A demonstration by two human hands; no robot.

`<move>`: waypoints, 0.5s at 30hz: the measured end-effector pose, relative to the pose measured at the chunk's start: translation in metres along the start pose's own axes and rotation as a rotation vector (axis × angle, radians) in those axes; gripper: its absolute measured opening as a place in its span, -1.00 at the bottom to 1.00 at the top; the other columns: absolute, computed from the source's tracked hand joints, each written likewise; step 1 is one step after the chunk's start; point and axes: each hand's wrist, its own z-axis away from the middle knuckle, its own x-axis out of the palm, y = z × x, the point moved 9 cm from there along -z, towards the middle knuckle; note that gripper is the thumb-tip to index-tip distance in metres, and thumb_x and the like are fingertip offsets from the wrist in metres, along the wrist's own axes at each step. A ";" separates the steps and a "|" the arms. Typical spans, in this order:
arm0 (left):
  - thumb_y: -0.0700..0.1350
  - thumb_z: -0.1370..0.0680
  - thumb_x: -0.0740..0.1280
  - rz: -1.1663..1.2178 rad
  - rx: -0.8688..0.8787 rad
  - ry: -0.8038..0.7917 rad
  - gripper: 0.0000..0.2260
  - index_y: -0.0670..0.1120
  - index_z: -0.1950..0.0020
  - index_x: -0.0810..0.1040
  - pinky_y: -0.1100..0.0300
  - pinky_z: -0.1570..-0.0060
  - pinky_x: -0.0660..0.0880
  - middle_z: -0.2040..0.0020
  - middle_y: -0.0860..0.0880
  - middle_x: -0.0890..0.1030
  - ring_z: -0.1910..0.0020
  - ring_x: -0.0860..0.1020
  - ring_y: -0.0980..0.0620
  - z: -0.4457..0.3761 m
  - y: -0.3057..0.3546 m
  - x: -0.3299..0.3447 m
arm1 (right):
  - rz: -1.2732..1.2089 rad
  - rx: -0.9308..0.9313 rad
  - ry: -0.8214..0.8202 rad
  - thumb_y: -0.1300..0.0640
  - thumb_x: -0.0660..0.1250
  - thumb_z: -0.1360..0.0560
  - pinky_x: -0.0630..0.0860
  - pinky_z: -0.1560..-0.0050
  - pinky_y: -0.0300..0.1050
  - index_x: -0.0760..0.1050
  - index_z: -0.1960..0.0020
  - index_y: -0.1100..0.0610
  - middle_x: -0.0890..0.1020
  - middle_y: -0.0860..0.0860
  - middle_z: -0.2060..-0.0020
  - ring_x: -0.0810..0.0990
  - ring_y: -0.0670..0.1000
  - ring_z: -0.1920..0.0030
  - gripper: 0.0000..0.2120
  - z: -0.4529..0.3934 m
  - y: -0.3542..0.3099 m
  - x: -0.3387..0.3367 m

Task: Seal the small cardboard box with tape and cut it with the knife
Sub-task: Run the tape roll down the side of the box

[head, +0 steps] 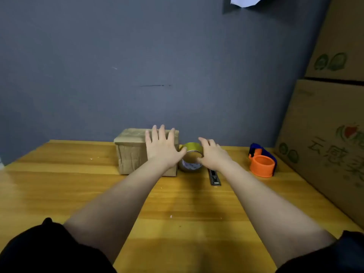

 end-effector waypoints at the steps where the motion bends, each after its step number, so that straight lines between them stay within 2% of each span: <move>1: 0.35 -0.47 0.07 -0.020 -0.015 0.004 -0.32 0.06 -0.52 0.09 -0.19 -0.47 -0.15 -0.56 -0.14 0.05 -0.54 -0.06 -0.22 -0.003 -0.002 0.000 | -0.016 -0.002 -0.016 0.01 0.31 -0.50 0.31 -0.37 0.12 0.00 -0.53 0.00 0.18 0.10 -0.49 0.24 0.17 -0.45 -0.27 -0.004 0.000 0.003; 4: 0.34 -0.48 0.06 -0.051 -0.057 0.004 -0.35 0.11 -0.51 0.09 -0.20 -0.47 -0.13 -0.56 -0.14 0.06 -0.53 -0.02 -0.25 -0.010 -0.010 0.008 | -0.015 0.004 -0.043 0.03 0.30 -0.51 0.27 -0.40 0.14 -0.01 -0.53 -0.02 0.14 0.07 -0.51 0.21 0.18 -0.47 -0.30 -0.014 0.003 0.012; 9: 0.30 -0.49 0.10 -0.045 -0.047 0.022 -0.41 0.10 -0.47 0.21 -0.14 -0.46 0.05 -0.49 -0.16 0.25 -0.49 0.15 -0.24 -0.010 -0.016 0.011 | -0.056 -0.038 0.054 0.13 0.21 -0.57 0.40 -0.29 0.05 0.16 -0.48 0.00 0.34 0.09 -0.40 0.35 0.15 -0.37 -0.49 -0.015 0.004 0.011; 15: 0.28 -0.47 0.17 0.001 0.094 0.012 -0.40 0.06 -0.45 0.24 -0.07 -0.39 0.25 -0.42 -0.11 0.37 -0.42 0.31 -0.18 -0.004 -0.019 -0.001 | 0.032 -0.065 0.117 -0.04 0.22 -0.56 0.46 -0.18 0.02 0.25 -0.41 0.00 0.42 0.05 -0.30 0.40 0.11 -0.31 -0.55 0.015 0.004 0.000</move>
